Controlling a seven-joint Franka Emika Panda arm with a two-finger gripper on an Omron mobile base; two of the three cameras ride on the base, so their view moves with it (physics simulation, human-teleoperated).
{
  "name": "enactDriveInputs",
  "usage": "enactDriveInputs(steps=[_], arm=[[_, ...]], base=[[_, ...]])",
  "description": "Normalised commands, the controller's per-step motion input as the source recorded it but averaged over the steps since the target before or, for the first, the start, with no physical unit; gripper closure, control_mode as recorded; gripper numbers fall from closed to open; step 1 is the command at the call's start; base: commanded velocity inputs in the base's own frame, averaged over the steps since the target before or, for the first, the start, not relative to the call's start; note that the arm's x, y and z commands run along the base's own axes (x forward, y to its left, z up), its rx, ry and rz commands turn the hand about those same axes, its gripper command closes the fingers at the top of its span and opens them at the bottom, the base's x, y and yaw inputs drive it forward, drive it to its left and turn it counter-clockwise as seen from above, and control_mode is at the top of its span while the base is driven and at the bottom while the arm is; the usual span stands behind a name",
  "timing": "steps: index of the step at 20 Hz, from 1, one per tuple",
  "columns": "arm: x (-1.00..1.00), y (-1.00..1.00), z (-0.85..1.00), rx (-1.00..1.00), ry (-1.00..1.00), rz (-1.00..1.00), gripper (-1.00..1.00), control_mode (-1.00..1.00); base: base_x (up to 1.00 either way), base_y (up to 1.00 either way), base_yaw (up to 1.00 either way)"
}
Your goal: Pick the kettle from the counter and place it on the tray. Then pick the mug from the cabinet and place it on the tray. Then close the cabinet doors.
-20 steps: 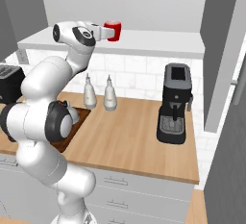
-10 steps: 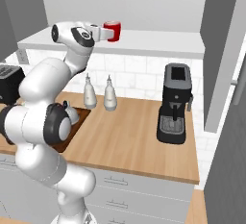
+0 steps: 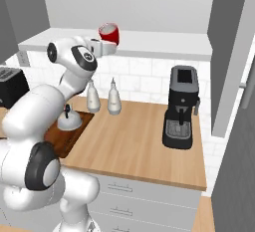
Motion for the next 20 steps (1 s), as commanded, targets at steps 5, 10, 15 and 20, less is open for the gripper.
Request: enactDriveInputs(steps=[5,10,15,20], arm=[[-0.55,-0.18,0.04,-0.07,0.0,0.48,1.0,-1.0],[-0.34,-0.09,0.11,-0.09,0.05,0.47,1.0,-1.0],[-0.34,-0.04,0.08,-0.18,0.05,0.49,1.0,-1.0],[-0.31,-0.09,0.0,-0.24,0.02,0.5,1.0,-1.0]], base=[[0.0,0.0,0.0],[0.0,0.0,0.0],[0.0,0.0,0.0],[0.0,0.0,0.0]])
